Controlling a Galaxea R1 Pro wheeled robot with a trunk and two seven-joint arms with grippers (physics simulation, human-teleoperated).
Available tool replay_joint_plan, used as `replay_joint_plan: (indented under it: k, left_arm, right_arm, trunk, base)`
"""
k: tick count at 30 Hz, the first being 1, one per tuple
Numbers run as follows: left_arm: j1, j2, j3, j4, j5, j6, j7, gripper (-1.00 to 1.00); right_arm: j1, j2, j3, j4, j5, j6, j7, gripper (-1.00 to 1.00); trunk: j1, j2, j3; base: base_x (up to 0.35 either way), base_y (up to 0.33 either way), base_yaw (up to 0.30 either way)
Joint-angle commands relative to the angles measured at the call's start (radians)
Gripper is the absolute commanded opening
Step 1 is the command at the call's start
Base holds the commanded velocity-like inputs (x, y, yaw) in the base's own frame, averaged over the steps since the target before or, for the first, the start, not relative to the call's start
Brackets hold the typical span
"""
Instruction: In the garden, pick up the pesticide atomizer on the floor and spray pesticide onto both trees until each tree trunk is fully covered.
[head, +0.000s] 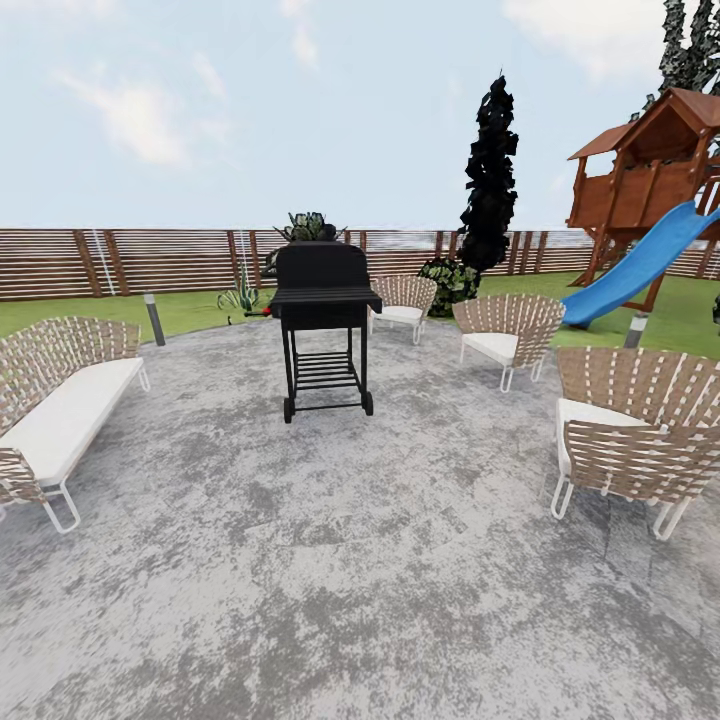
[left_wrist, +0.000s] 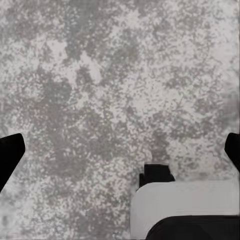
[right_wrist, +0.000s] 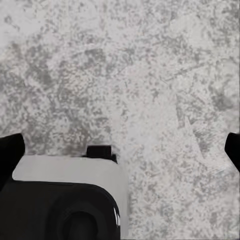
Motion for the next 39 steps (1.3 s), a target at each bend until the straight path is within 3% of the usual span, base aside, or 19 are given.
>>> replay_joint_plan:
  k: [1,4,9,12,14,17,26,39]
  left_arm:
    - [-0.016,0.000,-0.001,-0.114,-0.001,-0.007,0.000,1.00]
    - [-0.065,0.002,-0.004,-0.129,-0.001,-0.008,-0.001,1.00]
    - [-0.095,0.001,-0.004,-0.157,0.000,-0.032,-0.001,1.00]
    - [-0.095,0.002,0.004,-0.174,0.009,-0.107,0.001,1.00]
    - [-0.090,0.002,0.013,-0.178,0.027,-0.193,0.001,1.00]
    - [-0.088,-0.002,0.020,-0.171,0.049,-0.228,0.000,1.00]
    - [-0.088,0.004,0.024,-0.163,0.054,-0.237,0.002,1.00]
    - [-0.089,0.005,0.025,-0.161,0.056,-0.238,0.002,1.00]
  right_arm:
    - [-0.003,0.000,0.001,-0.238,0.000,-0.011,0.000,1.00]
    - [-0.034,0.000,0.001,-0.326,0.000,-0.024,0.001,1.00]
    - [-0.085,0.000,0.000,-0.355,-0.002,-0.046,0.001,1.00]
    - [-0.098,-0.003,-0.003,-0.357,-0.002,-0.057,0.002,1.00]
    - [-0.101,-0.024,-0.011,-0.351,-0.003,-0.063,0.002,1.00]
    - [-0.102,-0.040,-0.014,-0.343,-0.001,-0.066,0.007,1.00]
    - [-0.102,-0.041,-0.013,-0.346,0.001,-0.072,0.003,1.00]
    - [-0.102,-0.039,-0.010,-0.339,0.002,-0.071,0.002,1.00]
  trunk:
    - [0.000,0.000,0.000]
    - [0.000,0.000,0.000]
    - [0.000,0.000,0.000]
    - [0.000,0.000,0.000]
    - [0.000,0.000,0.000]
    - [0.000,0.000,0.000]
    - [0.000,0.000,0.000]
    - [0.000,0.000,0.000]
  base:
    - [0.000,0.000,0.000]
    - [0.000,0.000,0.000]
    - [0.000,0.000,0.000]
    - [0.000,0.000,0.000]
    - [0.000,0.000,0.000]
    - [0.000,0.000,0.000]
    - [0.145,0.031,0.026]
    - [0.209,0.205,0.259]
